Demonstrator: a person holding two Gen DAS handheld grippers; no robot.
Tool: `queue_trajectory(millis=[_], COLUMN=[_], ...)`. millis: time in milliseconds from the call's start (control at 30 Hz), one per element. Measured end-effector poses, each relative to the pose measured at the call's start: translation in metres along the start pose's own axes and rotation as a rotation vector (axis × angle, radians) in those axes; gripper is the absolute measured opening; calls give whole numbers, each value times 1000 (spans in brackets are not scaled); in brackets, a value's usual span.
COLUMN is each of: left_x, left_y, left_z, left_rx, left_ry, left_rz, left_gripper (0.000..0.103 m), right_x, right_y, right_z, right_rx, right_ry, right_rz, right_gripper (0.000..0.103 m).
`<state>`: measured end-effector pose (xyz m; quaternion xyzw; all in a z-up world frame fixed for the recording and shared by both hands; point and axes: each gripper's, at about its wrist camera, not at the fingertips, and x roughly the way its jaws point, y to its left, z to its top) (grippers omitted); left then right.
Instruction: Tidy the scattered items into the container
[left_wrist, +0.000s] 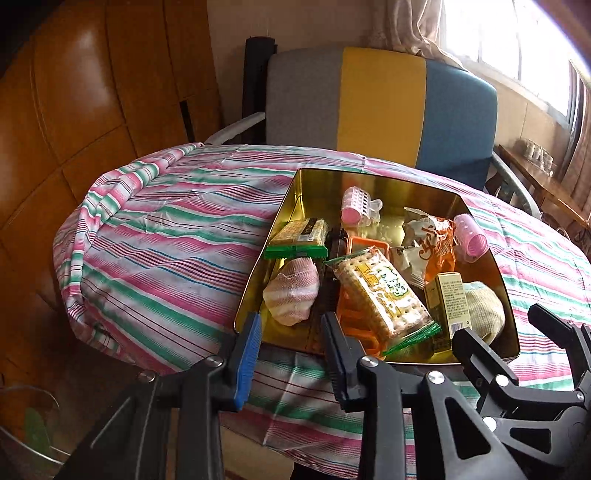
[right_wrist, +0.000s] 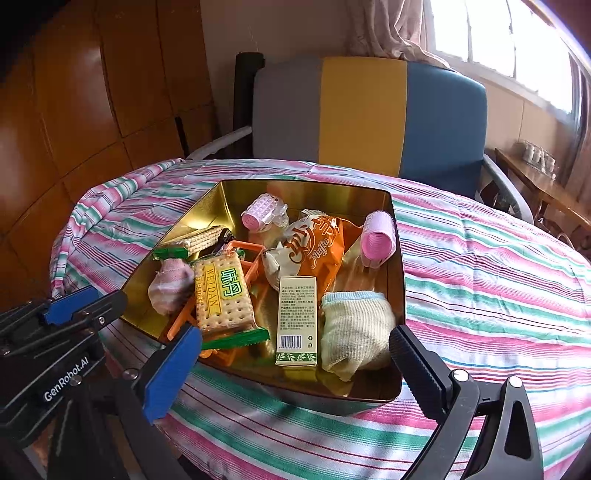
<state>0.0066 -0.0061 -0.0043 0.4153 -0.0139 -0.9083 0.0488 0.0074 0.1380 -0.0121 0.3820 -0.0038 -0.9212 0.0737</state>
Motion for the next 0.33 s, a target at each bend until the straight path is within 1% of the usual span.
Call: queue_trajectory(millis=[167, 333], left_x=[2, -3], left_y=[-3, -7], left_z=[-3, -5], left_rx=[16, 36], left_ry=[4, -47], left_rz=[-3, 3], left_gripper=[33, 33], right_x=[1, 0], right_y=[0, -1], right_z=[-3, -5], right_rx=[-1, -1], right_ry=[2, 1], right_rz=[-12, -25], right_gripper=[102, 103])
